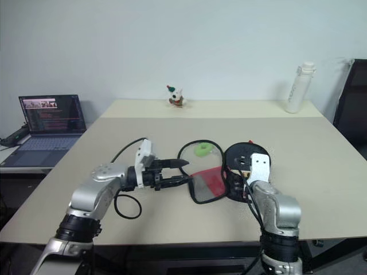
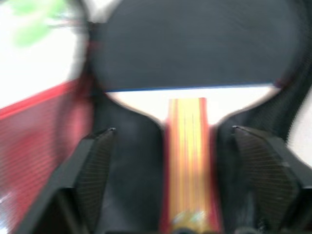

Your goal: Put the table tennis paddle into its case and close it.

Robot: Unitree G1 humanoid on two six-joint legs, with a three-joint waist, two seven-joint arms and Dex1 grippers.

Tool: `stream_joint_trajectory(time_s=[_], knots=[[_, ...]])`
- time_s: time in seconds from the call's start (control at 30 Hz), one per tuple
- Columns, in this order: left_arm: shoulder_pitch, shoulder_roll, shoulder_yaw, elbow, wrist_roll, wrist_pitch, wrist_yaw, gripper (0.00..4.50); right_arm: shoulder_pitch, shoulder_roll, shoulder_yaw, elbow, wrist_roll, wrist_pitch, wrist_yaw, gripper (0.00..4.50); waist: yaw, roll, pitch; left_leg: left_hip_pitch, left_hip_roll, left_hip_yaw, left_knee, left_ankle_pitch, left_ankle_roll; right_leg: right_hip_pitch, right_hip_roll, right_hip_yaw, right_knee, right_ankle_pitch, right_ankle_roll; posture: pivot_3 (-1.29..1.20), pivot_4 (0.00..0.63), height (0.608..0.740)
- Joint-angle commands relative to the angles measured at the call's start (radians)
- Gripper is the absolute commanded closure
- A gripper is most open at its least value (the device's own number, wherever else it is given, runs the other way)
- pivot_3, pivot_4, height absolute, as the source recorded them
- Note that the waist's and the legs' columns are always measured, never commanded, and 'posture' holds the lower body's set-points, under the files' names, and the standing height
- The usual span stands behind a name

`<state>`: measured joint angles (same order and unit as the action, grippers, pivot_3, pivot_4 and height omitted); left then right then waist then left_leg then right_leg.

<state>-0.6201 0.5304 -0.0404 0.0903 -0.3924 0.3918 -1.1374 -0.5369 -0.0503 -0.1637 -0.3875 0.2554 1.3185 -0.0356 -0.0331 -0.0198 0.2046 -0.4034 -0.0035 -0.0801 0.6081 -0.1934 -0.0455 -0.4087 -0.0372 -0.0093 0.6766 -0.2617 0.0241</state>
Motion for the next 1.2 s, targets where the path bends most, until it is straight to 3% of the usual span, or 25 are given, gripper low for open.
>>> stream_joint_trajectory(time_s=[0.03,0.17,0.27,0.43,0.57,1.2], knots=[[-0.011,0.007,0.038,0.035,0.038,-0.054,0.076,1.28,-0.027,-0.078,0.028,-0.213,0.171,0.151,0.178,0.26,-0.001,0.000,0.000,0.000,0.000,0.000,0.000,0.000,0.000,0.000,0.000,0.000,0.000,0.000,0.000,0.00,0.150,0.740],[-0.019,0.022,0.015,0.161,0.135,-0.126,0.149,1.28,-0.106,-0.295,0.020,-0.291,0.291,0.144,0.368,0.26,0.000,0.000,0.000,0.000,0.000,0.000,0.001,0.000,0.000,0.000,0.000,0.000,-0.001,0.000,0.000,0.00,0.150,0.740],[-0.038,0.023,-0.006,0.257,0.192,-0.168,0.171,1.28,-0.146,-0.396,-0.016,-0.269,0.336,0.111,0.448,0.26,0.001,-0.001,0.000,0.000,0.000,-0.001,0.001,0.000,0.000,0.001,0.000,-0.001,-0.002,0.000,0.000,0.00,0.150,0.740],[-0.093,0.012,-0.040,0.452,0.272,-0.250,0.189,2.96,-0.143,-0.565,-0.027,-0.220,0.363,0.041,0.555,0.19,0.003,-0.002,0.000,-0.002,-0.001,-0.001,0.000,0.000,0.000,0.001,-0.001,-0.002,-0.006,0.000,0.001,0.00,0.150,0.740],[-0.125,-0.003,-0.057,0.563,0.309,-0.295,0.186,4.42,-0.135,-0.609,-0.026,-0.189,0.357,0.006,0.554,0.19,0.002,-0.002,0.000,-0.005,-0.001,-0.001,0.000,0.000,0.000,0.001,-0.001,-0.002,-0.011,0.002,0.003,0.00,0.150,0.740],[-0.366,-0.245,-0.039,0.948,0.347,-0.461,0.188,4.46,-0.026,-0.693,-0.072,-0.178,0.365,-0.053,0.544,0.19,0.027,-0.003,0.001,-0.010,-0.003,-0.001,0.004,0.000,0.000,0.001,-0.003,-0.002,-0.014,0.005,0.008,0.00,0.150,0.740]])
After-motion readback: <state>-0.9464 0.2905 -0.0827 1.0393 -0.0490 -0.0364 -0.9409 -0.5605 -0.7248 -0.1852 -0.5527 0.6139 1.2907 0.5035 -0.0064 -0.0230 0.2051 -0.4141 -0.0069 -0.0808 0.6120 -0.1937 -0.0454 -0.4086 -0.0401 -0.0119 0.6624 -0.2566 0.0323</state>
